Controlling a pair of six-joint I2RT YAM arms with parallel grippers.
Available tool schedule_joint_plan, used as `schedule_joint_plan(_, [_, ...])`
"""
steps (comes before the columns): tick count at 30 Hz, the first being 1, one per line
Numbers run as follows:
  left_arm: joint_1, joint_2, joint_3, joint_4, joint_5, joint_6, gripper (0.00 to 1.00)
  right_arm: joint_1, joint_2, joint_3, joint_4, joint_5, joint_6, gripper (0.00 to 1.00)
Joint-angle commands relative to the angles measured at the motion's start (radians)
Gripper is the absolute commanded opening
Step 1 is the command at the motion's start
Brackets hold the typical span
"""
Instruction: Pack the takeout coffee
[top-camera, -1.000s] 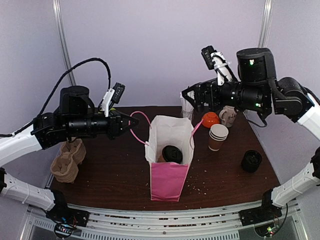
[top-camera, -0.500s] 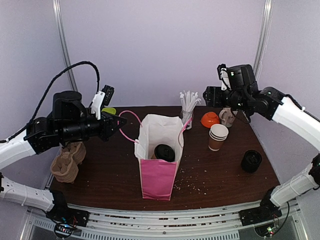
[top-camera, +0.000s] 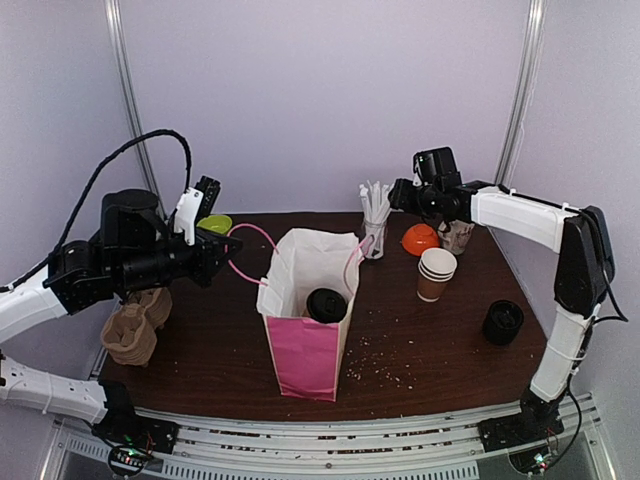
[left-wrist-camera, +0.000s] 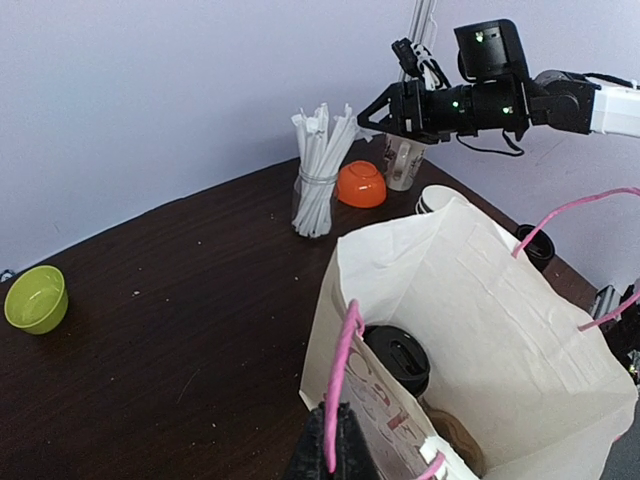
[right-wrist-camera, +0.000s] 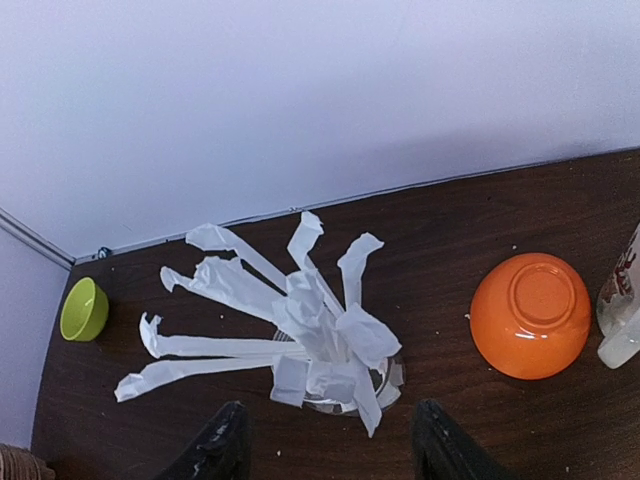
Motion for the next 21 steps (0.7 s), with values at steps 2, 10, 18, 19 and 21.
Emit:
schedule_joint_plan(2, [0.007,-0.005,0.003,0.016,-0.022,0.043,0.00,-0.012,0.021,0.062,0.039,-0.057,0.048,0.53])
schedule_joint_plan(10, [0.006,0.011,-0.001,0.019,-0.022,0.052,0.00,-0.012,0.021,0.043,0.051,-0.070,0.055,0.36])
schedule_joint_plan(18, [0.007,0.012,0.001,0.020,-0.016,0.048,0.00,-0.014,0.031,0.048,0.050,-0.077,0.052,0.24])
schedule_joint_plan(19, [0.006,0.011,0.001,0.020,-0.016,0.047,0.00,-0.015,0.033,0.051,0.050,-0.081,0.053,0.23])
schedule_joint_plan(21, [0.006,0.012,0.000,0.020,-0.015,0.046,0.00,-0.015,0.036,0.057,0.046,-0.090,0.052,0.21])
